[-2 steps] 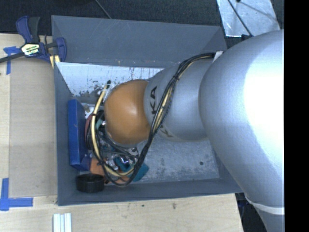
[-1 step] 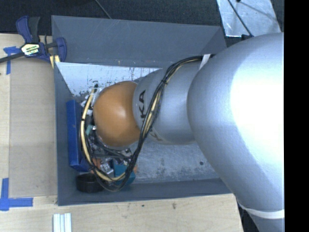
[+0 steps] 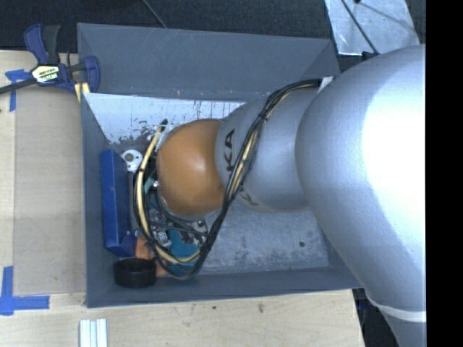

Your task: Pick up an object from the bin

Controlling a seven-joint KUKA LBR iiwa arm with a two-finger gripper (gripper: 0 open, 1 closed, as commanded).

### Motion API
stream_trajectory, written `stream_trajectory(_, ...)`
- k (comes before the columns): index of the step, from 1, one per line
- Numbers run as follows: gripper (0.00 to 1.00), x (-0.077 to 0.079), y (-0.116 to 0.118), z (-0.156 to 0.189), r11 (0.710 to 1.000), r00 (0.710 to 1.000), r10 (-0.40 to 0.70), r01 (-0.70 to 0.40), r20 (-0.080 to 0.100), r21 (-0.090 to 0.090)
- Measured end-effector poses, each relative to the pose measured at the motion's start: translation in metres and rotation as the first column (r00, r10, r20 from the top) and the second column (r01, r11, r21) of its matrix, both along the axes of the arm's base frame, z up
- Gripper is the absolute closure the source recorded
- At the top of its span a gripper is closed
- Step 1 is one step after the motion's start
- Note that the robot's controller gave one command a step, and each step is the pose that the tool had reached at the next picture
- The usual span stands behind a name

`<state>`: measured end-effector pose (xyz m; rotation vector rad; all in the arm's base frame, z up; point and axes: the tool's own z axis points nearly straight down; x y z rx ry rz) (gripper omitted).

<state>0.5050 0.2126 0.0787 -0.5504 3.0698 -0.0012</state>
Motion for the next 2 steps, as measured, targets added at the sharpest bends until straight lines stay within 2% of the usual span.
stream_trajectory(1, 1.00, 0.0000, 0.0000, 0.0000, 1.000, 1.000, 0.000, 0.000, 0.000, 0.000)
stream_trajectory(2, 1.00, -0.0013, -0.0005, 0.0046, 1.000, 1.000, 0.000, 0.000, -0.007, -0.003)
